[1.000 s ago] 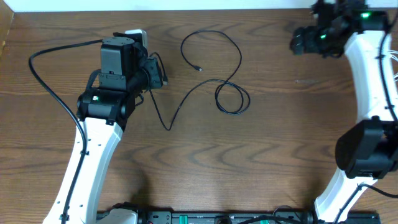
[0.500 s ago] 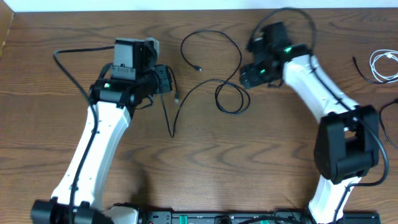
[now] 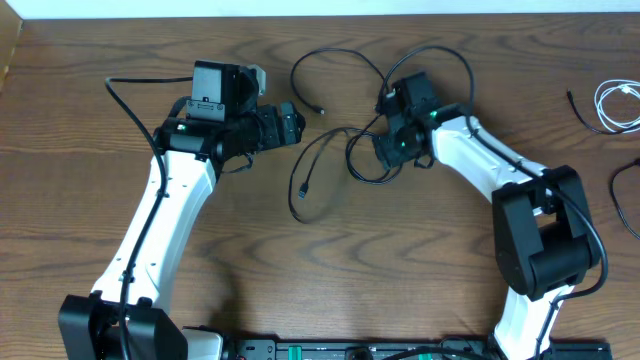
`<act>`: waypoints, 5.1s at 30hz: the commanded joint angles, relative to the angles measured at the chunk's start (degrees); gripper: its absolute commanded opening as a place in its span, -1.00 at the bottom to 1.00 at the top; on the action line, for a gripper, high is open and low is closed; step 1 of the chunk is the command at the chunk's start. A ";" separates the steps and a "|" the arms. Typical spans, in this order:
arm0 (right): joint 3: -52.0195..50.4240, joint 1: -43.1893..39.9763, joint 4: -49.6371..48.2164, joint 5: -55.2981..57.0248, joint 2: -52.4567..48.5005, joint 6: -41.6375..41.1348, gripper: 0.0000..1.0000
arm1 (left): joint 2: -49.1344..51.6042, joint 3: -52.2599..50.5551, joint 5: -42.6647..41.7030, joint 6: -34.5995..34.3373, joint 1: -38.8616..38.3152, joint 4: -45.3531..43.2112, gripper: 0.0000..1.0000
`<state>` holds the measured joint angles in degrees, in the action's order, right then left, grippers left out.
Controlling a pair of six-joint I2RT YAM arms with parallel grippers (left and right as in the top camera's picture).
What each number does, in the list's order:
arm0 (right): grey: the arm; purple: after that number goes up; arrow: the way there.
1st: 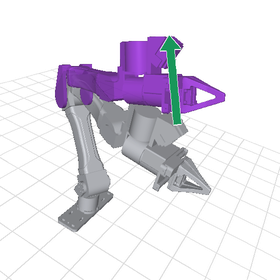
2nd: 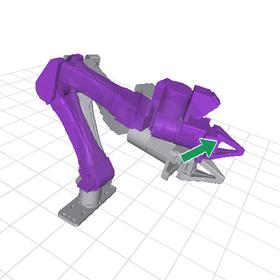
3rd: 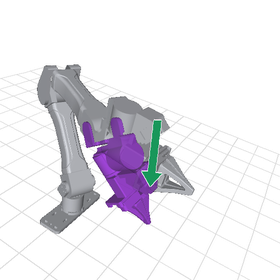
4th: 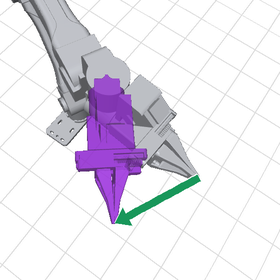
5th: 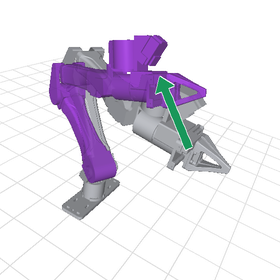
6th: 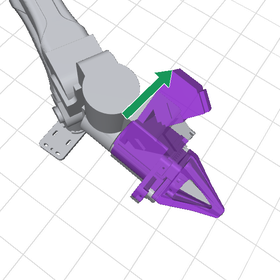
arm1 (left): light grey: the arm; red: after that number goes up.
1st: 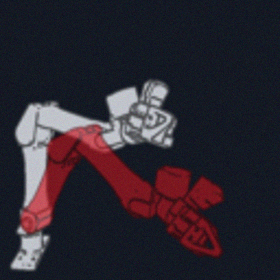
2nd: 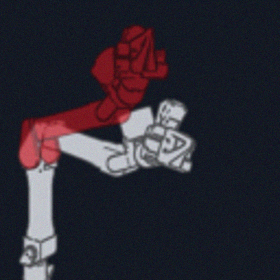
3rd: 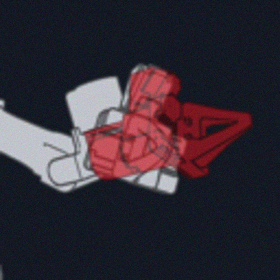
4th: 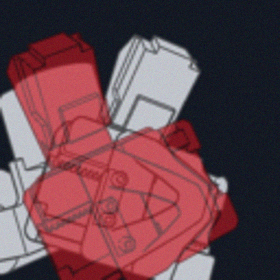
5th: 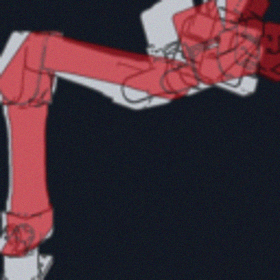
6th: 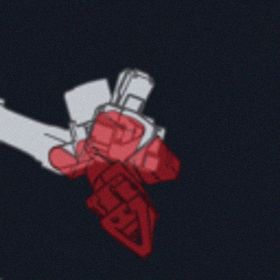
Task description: Untangle cables
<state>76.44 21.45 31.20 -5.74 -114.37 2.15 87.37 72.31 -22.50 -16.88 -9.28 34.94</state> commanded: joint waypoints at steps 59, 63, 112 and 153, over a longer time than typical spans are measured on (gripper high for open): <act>53.88 -49.99 38.05 2.69 0.68 -8.09 0.98 | -0.04 0.24 1.79 0.09 2.19 1.29 0.95; 53.90 -46.95 43.65 -5.88 0.70 -5.29 0.98 | -0.02 0.24 1.77 0.09 2.19 1.29 0.95; 21.81 -32.24 37.94 -4.72 45.70 5.31 0.99 | -0.02 0.24 1.77 0.09 2.21 1.29 0.95; -76.13 -23.28 -27.52 -2.32 114.03 8.20 0.98 | -0.02 0.24 1.77 0.09 2.19 1.29 0.95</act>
<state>0.51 -2.26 3.51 -8.75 -0.84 9.96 87.37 72.31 -20.86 -16.88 -7.22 36.05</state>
